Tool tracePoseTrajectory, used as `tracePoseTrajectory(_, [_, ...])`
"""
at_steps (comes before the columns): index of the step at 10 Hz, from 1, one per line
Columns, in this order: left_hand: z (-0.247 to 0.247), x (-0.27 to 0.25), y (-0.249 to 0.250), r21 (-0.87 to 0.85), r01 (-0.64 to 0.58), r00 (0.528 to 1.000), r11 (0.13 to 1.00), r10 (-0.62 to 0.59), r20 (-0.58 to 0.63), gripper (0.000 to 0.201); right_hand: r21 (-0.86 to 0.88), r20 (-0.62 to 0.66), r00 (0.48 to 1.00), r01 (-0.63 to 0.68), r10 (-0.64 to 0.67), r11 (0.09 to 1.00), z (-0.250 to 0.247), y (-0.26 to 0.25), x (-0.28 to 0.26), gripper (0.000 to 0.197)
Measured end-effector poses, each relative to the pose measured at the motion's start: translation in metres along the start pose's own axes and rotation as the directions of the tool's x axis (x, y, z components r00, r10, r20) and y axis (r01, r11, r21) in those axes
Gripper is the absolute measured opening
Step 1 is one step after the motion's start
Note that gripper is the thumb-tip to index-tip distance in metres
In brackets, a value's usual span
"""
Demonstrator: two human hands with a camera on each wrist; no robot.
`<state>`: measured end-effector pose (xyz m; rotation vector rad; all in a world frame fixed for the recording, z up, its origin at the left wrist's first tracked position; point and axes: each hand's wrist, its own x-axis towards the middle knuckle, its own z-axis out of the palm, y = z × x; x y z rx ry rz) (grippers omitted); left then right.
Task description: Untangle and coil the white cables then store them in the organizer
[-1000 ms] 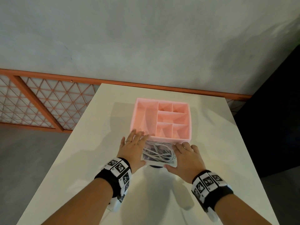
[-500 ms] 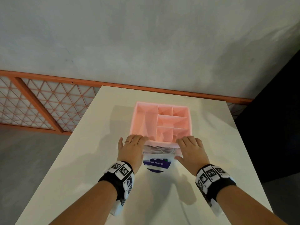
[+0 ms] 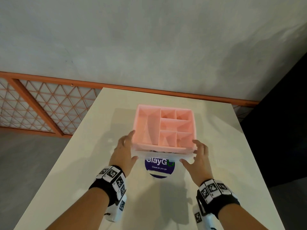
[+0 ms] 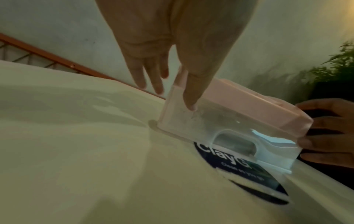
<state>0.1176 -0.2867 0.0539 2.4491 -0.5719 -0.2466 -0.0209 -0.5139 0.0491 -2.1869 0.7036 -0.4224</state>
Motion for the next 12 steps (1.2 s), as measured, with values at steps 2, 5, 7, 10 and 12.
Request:
tracePoseTrajectory(2, [0.011,0.009,-0.01,-0.152,0.101,0.994,0.983,-0.107,-0.034,0.057,0.105,-0.01,0.978,-0.205,0.207,0.973,0.008,0.01,0.007,0.079])
tracePoseTrajectory(5, [0.003,0.028,-0.008,-0.051,0.124,0.992,0.991,-0.125,-0.025,0.029,-0.049,-0.019,0.972,-0.236,0.236,0.97,0.009,0.005,0.024,0.042])
tracePoseTrajectory(7, [-0.001,0.038,-0.007,-0.166,0.198,0.98,0.966,-0.195,0.032,0.05,-0.167,0.068,0.975,-0.196,0.21,0.966,0.01,0.002,0.034,0.04])
tracePoseTrajectory(10, [-0.005,0.037,-0.003,-0.11,0.216,0.974,0.97,-0.207,0.092,0.046,-0.179,0.088,0.958,-0.255,0.274,0.95,0.008,-0.006,0.034,0.041])
tracePoseTrajectory(12, [-0.012,0.025,-0.01,-0.076,0.311,0.935,0.947,-0.291,0.201,0.092,-0.158,0.177,0.917,-0.333,0.359,0.929,-0.006,-0.005,0.015,0.09])
